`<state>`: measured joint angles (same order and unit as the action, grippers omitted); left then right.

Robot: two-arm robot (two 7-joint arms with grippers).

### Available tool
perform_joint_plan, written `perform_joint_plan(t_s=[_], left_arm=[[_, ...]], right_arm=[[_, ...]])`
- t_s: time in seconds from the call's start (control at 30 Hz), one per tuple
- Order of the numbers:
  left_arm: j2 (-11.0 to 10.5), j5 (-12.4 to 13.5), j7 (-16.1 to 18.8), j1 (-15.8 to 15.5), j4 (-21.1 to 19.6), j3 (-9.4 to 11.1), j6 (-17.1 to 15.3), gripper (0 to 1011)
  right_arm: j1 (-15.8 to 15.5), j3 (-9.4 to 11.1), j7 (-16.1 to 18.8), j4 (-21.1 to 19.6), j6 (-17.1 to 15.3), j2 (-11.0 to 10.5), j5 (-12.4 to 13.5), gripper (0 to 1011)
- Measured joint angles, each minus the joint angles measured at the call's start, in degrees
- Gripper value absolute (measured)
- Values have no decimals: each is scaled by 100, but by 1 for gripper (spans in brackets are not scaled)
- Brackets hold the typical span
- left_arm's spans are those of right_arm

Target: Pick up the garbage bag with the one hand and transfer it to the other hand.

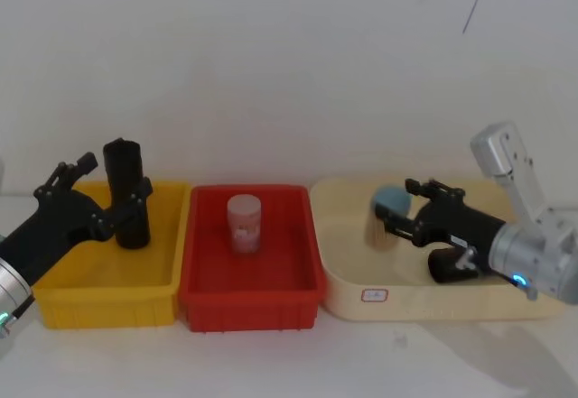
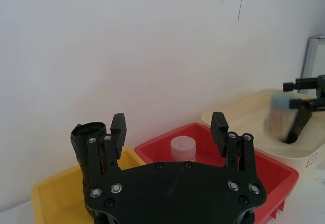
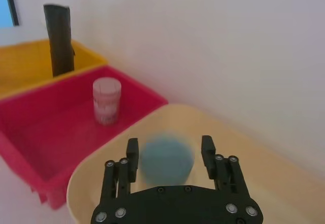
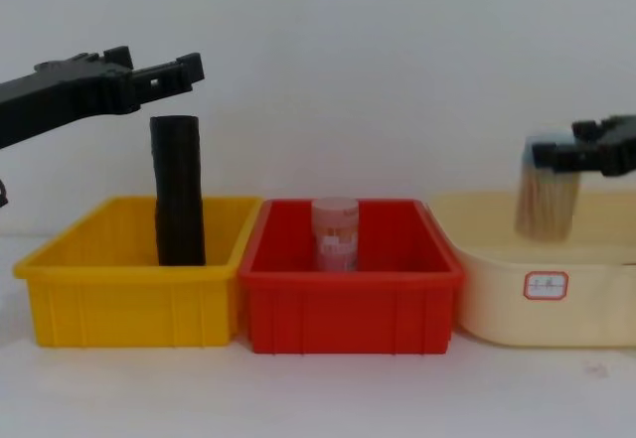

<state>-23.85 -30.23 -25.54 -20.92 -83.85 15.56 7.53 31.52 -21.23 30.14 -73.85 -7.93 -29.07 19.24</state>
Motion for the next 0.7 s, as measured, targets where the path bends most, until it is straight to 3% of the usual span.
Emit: perform_joint_plan(t_s=[0.33,0.7], left_arm=[[0,0,0,0,0,0,0,1000],[0,0,0,0,0,0,0,1000]], right_arm=[[-324,67,-32,-252,-75,-139,61,977],[-601,283,-42,-668,224,-208,316,1001]])
